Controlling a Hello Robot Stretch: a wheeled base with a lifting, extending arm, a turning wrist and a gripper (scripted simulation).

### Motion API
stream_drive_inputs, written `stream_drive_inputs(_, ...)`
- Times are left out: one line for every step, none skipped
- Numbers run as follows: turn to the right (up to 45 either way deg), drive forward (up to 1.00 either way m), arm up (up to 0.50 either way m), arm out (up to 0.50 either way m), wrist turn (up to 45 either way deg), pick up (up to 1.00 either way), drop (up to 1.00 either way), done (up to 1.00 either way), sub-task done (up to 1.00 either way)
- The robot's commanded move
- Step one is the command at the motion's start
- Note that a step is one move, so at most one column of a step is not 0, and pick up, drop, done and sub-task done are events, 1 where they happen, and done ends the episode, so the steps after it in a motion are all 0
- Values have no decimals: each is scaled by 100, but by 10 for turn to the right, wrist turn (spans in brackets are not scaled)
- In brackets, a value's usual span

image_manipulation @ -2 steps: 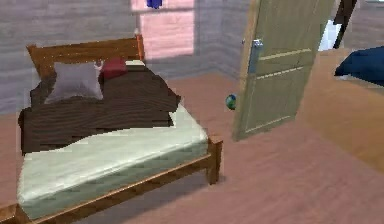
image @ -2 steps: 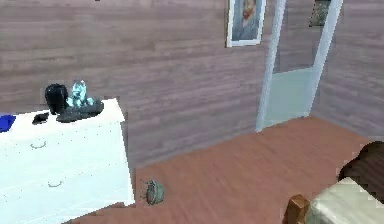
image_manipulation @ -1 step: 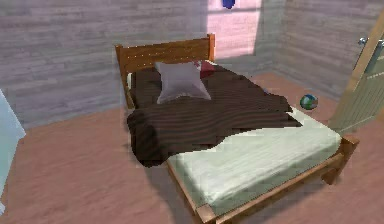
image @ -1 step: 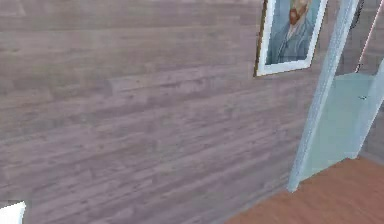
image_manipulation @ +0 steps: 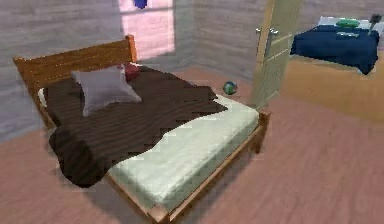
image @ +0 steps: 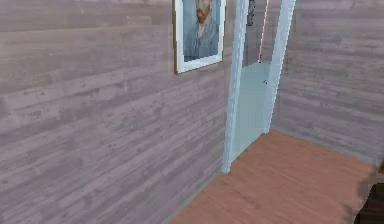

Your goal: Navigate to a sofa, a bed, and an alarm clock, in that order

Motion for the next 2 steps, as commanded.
stream_drive_inputs(0, 5, 0, 0, 0, 0, 0, 0, 0)
stream_drive_inputs(-450, 0, 0, 0, 0, 0, 0, 0, 0)
